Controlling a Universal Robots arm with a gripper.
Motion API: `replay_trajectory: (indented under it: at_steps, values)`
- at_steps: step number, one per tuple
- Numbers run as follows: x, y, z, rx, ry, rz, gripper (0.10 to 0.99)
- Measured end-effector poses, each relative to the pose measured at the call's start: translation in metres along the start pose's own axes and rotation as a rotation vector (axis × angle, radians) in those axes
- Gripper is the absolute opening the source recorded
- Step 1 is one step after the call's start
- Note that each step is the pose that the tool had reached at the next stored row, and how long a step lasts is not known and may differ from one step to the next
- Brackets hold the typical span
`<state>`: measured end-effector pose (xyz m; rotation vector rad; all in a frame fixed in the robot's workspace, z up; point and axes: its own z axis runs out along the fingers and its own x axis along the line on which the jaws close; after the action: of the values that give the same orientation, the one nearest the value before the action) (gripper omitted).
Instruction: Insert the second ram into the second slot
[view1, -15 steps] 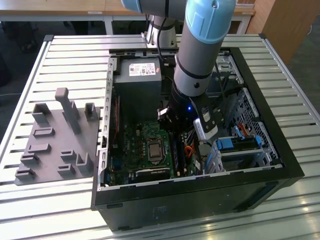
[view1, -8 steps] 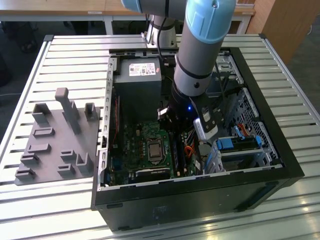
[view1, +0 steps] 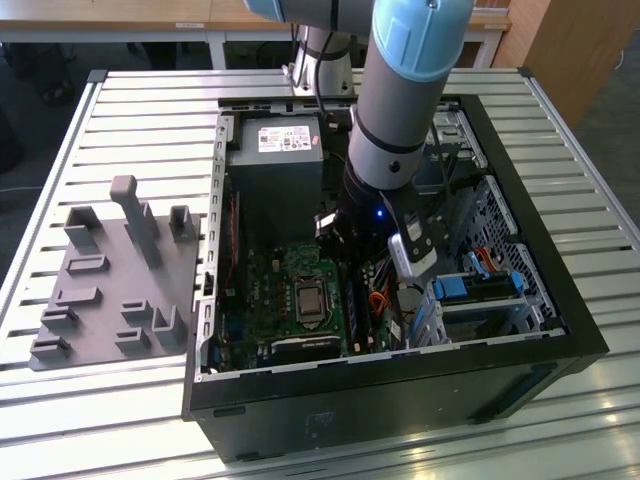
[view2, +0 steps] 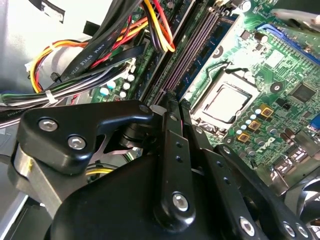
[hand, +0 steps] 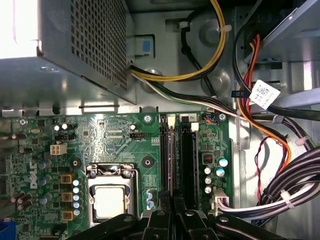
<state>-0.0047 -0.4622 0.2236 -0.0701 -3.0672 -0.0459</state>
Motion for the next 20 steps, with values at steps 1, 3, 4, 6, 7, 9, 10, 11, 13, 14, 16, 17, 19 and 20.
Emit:
replay_trajectory:
  at_steps: [1,3,4,6,7,9,10,11,13,14,16,17,19,20]
  values:
    - [-0.0002,0.0000,-0.0001,0.000,0.0008,0.000,0.137]
    - [-0.0011,0.0000,-0.0002,0.001,0.0037,-0.005,0.137]
    - [-0.0012,0.0000,-0.0003,0.001,0.0042,-0.012,0.137]
    - [-0.0012,0.0000,-0.0003,0.002,0.0048,-0.025,0.137]
    - [-0.0013,0.0000,-0.0003,0.003,0.0050,-0.031,0.137]
    - [-0.0013,0.0000,-0.0002,0.004,0.0054,-0.042,0.137]
    - [-0.0014,0.0000,-0.0001,0.004,0.0054,-0.045,0.137]
    - [-0.0015,0.0000,0.0002,0.004,0.0054,-0.045,0.137]
    - [-0.0015,0.0000,0.0004,0.004,0.0054,-0.046,0.137]
    - [-0.0015,0.0000,0.0004,0.004,0.0055,-0.046,0.137]
    - [-0.0019,0.0000,0.0005,0.003,0.0055,-0.046,0.137]
    - [-0.0021,0.0000,0.0006,0.003,0.0054,-0.046,0.137]
    - [-0.0024,0.0001,0.0007,0.003,0.0054,-0.046,0.137]
    - [-0.0025,0.0001,0.0008,0.003,0.0054,-0.046,0.137]
